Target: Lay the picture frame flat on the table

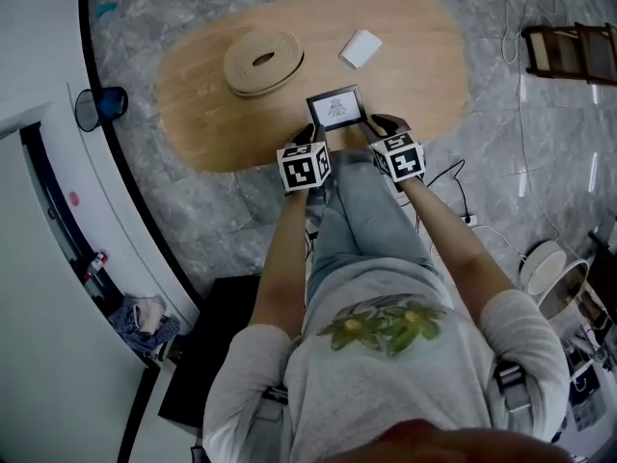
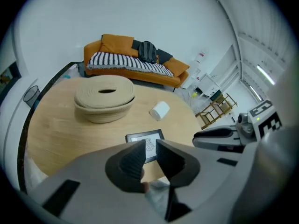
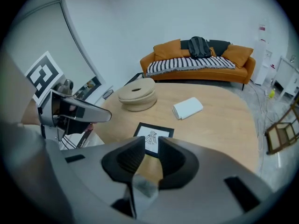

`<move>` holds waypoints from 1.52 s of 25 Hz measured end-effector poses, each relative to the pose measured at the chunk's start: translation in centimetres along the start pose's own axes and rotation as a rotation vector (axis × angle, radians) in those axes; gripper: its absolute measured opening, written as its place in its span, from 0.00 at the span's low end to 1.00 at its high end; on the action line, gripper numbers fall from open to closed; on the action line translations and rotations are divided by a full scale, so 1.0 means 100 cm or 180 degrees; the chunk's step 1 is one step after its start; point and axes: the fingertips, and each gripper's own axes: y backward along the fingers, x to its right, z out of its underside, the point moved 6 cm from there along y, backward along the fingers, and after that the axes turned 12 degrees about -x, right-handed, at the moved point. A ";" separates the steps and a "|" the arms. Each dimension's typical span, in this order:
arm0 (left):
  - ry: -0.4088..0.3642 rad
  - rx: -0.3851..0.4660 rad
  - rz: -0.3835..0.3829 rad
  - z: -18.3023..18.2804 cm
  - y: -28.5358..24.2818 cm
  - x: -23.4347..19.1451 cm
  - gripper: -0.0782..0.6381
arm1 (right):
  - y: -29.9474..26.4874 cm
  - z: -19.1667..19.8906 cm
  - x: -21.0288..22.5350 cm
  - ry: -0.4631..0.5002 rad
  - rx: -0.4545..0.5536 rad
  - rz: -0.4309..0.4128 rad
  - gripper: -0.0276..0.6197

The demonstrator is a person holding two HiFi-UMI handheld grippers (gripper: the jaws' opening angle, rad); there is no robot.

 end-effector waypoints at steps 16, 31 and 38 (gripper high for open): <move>-0.0299 0.0507 0.0021 -0.010 0.118 0.046 0.13 | 0.130 -0.038 -0.039 0.0200 0.0609 -0.0046 0.05; -0.0487 0.0823 0.0136 -0.003 0.173 0.077 0.13 | 0.193 -0.036 -0.070 0.0377 0.0897 -0.0011 0.05; -0.0529 0.1000 0.0151 -0.008 0.190 0.082 0.13 | 0.204 -0.037 -0.077 0.0436 0.0978 0.0029 0.05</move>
